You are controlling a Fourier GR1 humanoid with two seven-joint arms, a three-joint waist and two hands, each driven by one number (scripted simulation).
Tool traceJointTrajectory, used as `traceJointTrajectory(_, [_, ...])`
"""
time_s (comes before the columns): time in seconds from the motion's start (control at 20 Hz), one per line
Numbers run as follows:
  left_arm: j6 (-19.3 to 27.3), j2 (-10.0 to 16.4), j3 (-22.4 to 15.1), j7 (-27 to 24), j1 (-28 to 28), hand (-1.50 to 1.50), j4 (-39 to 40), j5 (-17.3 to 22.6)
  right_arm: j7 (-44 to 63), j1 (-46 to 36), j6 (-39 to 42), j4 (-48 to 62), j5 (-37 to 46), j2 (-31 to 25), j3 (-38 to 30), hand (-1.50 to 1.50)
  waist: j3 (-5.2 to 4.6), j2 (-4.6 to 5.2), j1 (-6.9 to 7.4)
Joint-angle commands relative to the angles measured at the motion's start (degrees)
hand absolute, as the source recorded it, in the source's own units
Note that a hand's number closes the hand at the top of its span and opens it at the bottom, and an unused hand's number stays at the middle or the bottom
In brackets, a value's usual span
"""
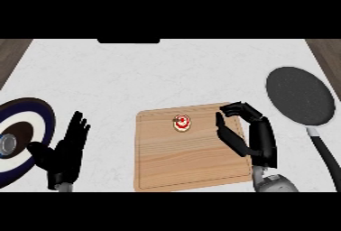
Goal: Pick the cupcake from the cutting board and place it in the pan
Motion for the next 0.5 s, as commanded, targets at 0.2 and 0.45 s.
traceJointTrajectory(0.2, [-0.81,-1.98,0.01,1.83,1.09,0.0,2.77,2.37,1.14,8.69,-30.43,3.68,25.77,5.76,17.76,-1.5,-0.06,-0.37,-0.11])
traceJointTrajectory(0.45, [-2.27,-0.6,1.37,1.91,0.57,0.0,2.73,3.15,17.97,7.87,-38.47,8.29,41.06,5.84,22.58,-1.5,-0.07,-0.22,0.11])
